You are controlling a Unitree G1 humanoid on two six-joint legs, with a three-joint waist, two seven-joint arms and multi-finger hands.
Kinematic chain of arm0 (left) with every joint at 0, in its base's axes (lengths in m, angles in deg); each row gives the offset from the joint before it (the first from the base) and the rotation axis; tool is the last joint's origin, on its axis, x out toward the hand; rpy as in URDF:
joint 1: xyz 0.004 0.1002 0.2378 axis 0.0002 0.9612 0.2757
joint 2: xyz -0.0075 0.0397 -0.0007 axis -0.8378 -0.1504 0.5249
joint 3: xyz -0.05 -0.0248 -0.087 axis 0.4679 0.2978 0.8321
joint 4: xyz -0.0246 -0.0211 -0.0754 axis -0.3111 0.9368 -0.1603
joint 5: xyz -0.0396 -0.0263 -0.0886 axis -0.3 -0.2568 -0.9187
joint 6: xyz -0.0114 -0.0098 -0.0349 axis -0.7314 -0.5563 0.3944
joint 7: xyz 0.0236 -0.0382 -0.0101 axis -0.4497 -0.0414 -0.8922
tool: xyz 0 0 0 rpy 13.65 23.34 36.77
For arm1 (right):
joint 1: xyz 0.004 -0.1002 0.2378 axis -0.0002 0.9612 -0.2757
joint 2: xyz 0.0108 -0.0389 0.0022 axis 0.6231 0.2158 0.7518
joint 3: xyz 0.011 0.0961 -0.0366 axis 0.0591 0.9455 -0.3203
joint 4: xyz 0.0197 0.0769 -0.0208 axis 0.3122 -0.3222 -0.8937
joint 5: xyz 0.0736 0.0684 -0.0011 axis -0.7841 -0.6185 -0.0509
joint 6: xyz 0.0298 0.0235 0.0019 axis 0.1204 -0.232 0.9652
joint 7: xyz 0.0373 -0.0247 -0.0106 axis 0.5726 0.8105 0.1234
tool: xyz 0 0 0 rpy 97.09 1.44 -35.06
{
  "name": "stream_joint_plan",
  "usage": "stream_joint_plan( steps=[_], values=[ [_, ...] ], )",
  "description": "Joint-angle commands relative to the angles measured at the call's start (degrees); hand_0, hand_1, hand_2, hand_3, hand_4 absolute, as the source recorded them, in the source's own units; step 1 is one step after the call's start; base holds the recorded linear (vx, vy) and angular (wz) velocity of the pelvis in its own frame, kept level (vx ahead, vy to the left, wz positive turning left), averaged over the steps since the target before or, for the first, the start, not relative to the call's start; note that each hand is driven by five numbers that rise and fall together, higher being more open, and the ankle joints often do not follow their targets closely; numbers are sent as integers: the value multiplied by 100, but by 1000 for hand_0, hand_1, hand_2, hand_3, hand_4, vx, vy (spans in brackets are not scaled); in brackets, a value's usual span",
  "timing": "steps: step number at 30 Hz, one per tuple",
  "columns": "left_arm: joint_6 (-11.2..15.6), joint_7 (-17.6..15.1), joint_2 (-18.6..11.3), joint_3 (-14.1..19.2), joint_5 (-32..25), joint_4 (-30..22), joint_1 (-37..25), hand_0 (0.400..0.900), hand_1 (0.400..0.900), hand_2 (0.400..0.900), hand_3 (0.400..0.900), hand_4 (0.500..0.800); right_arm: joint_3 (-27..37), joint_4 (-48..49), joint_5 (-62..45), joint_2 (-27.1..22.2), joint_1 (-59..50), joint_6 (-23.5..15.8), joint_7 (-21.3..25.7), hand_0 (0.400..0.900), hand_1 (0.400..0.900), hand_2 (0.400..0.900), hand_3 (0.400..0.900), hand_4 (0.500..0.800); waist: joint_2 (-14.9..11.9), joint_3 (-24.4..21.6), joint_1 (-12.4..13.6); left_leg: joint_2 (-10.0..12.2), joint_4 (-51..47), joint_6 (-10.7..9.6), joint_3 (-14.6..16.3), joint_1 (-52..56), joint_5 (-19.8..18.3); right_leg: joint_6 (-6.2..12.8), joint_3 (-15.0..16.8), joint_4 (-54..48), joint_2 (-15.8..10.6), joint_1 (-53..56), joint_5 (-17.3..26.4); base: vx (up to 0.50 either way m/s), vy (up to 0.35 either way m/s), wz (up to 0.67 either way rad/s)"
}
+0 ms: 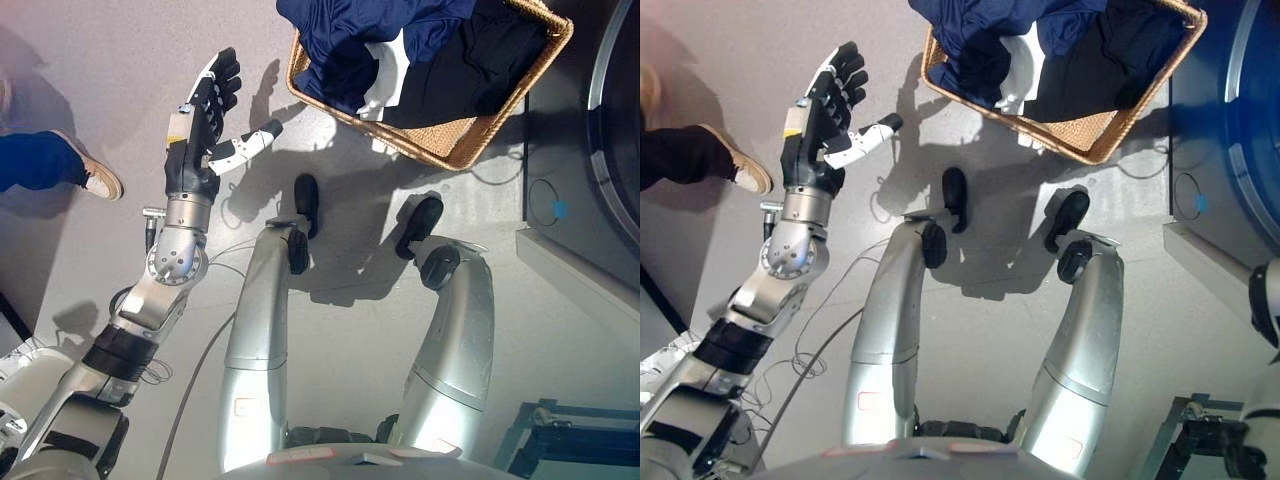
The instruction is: Put the clothes in the basket into the washing machine.
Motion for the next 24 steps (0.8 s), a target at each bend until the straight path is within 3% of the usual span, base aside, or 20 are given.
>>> stream_joint_plan(
  steps=[1,10,12,13,14,16,24],
  values=[
    [659,-146,300,217,9,-596,539,900,900,900,900,800,-697,229,-25,-337,223,172,683,900,900,900,900,800,415,-743,-226,3,109,-263,-702,20,-455,242,-292,-82,258,-174,289,-14,22,-5],
    [674,-275,461,348,66,-552,587,900,900,900,900,800,-493,1438,186,100,709,-79,1006,900,900,900,900,800,290,-847,-363,11,-25,-276,-702,123,-385,273,-334,-310,312,52,381,-8,19,-3],
    [675,-330,569,412,64,-467,591,900,900,900,900,800,-179,2025,50,232,1060,-288,973,900,900,900,900,800,243,-852,-424,15,-136,-287,-694,230,-355,284,-352,-439,339,204,408,-22,52,-7],
    [684,-401,699,517,49,-383,589,900,900,900,900,800,147,2808,-80,371,1393,-487,993,900,900,900,900,800,224,-856,-517,32,-262,-298,-665,340,-342,297,-388,-566,359,343,421,-23,46,-6],
    [685,-401,677,490,50,-384,591,900,900,900,900,800,243,2883,-63,362,1502,-460,980,900,900,900,900,800,205,-854,-495,29,-281,-298,-667,366,-334,297,-392,-581,358,370,425,-27,42,-7],
    [651,-483,935,634,-31,-194,590,900,900,900,900,800,1002,4126,-331,700,2259,-777,915,900,900,900,900,800,145,-852,-655,45,-472,-304,-652,582,-325,313,-453,-795,404,639,444,-27,34,-7],
    [618,-511,1110,697,42,137,694,900,900,900,900,800,2129,5700,-48,1426,3593,-977,878,900,900,900,900,800,-2,-853,-780,57,-983,-282,-595,1124,-278,341,-567,-1296,547,1229,487,-17,35,-6]
  ],
)
